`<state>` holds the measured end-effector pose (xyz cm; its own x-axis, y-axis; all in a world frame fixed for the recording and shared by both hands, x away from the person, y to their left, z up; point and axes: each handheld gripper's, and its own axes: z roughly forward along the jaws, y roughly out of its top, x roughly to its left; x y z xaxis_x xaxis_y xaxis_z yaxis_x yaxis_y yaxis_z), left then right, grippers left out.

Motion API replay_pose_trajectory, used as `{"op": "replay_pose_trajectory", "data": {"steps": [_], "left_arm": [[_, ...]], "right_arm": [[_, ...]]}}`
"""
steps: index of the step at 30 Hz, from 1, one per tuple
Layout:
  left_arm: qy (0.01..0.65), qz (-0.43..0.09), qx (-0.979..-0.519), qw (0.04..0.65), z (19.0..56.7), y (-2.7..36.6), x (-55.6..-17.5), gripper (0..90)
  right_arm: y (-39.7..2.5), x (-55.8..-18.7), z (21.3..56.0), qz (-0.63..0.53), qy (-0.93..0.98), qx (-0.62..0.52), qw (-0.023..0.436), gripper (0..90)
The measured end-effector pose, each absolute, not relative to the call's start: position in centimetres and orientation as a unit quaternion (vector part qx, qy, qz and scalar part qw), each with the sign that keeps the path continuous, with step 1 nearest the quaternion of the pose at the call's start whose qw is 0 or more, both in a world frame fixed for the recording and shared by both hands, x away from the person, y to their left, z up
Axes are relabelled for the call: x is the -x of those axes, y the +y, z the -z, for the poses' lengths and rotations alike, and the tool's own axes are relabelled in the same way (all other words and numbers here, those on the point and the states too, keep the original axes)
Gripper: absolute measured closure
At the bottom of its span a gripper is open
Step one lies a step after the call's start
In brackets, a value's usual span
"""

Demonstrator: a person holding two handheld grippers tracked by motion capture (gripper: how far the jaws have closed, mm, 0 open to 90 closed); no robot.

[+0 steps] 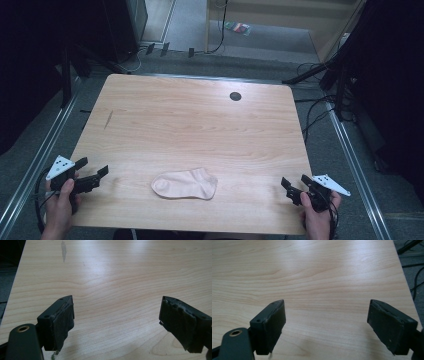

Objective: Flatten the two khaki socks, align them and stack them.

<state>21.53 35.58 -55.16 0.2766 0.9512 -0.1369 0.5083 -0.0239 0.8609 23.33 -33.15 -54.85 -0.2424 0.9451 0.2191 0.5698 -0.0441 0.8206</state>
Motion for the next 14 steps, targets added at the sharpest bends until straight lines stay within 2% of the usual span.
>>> {"op": "replay_pose_trajectory", "data": {"steps": [14], "left_arm": [[0.563, -0.233, -0.658, 0.442, 55.25, 36.03, -21.87, 13.9]], "right_arm": [[-33.32, -23.18, 54.85, -0.444, 0.647, -0.581, 0.215, 15.1]]}}
